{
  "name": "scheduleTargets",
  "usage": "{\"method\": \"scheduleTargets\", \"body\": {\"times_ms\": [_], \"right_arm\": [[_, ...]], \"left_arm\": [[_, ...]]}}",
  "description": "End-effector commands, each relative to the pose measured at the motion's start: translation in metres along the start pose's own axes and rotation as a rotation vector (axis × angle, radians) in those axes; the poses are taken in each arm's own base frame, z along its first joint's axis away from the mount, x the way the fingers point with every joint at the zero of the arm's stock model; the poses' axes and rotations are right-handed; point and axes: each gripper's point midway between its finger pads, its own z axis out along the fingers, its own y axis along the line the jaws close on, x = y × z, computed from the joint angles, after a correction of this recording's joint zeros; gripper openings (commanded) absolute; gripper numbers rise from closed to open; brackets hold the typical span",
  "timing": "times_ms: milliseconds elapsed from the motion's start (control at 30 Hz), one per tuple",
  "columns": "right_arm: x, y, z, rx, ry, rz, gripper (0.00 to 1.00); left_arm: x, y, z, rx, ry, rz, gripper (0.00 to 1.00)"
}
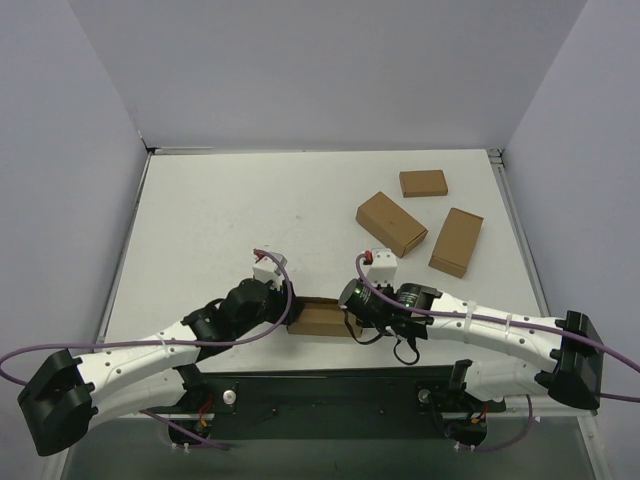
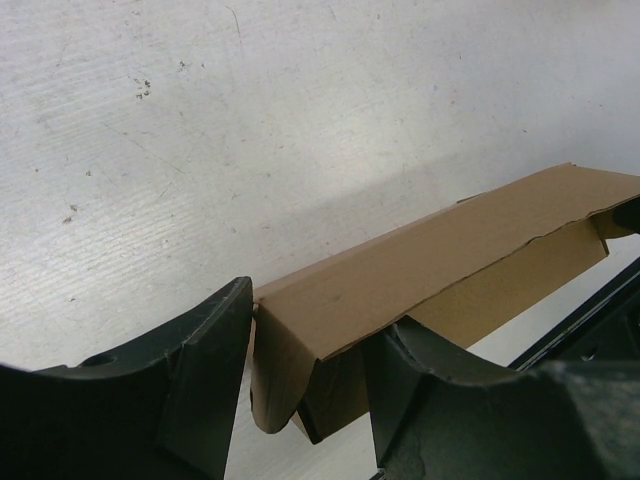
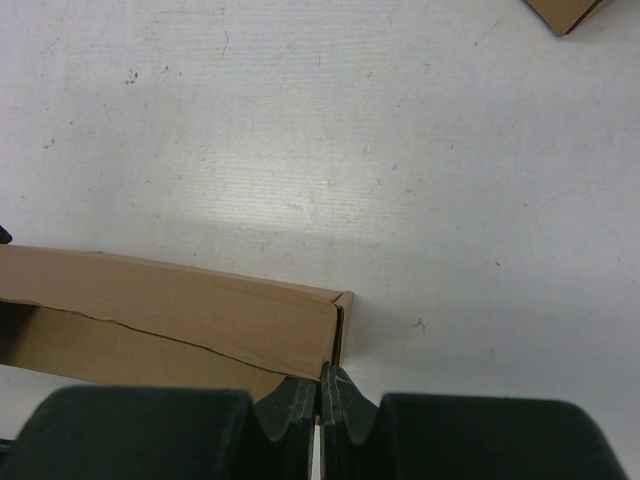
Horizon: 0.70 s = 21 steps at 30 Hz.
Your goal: Fold the paper box
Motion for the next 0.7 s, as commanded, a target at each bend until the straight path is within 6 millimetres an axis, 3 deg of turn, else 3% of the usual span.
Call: {"method": "scheduleTargets", "body": {"times_ms": [0,300,667], "right_arm": [[0.028,-0.019,0.002,0.081,0.081,-0.045,0.0],[0.019,-0.024,-0.001,0.117,0.046,-0.061,0.0],[0.018,-0.025,-0.003,0.118,0.04,-0.063,0.0]], "left_arm": [[-0.005,-0.009,-0.004,0.037,-0.006,0.018,0.56],[-0.042,-0.021,-0.026,0.053,-0.043,0.118,0.72],[-0.035,0.0,-0.043,-0.077,0.075,0.155,0.74]]}}
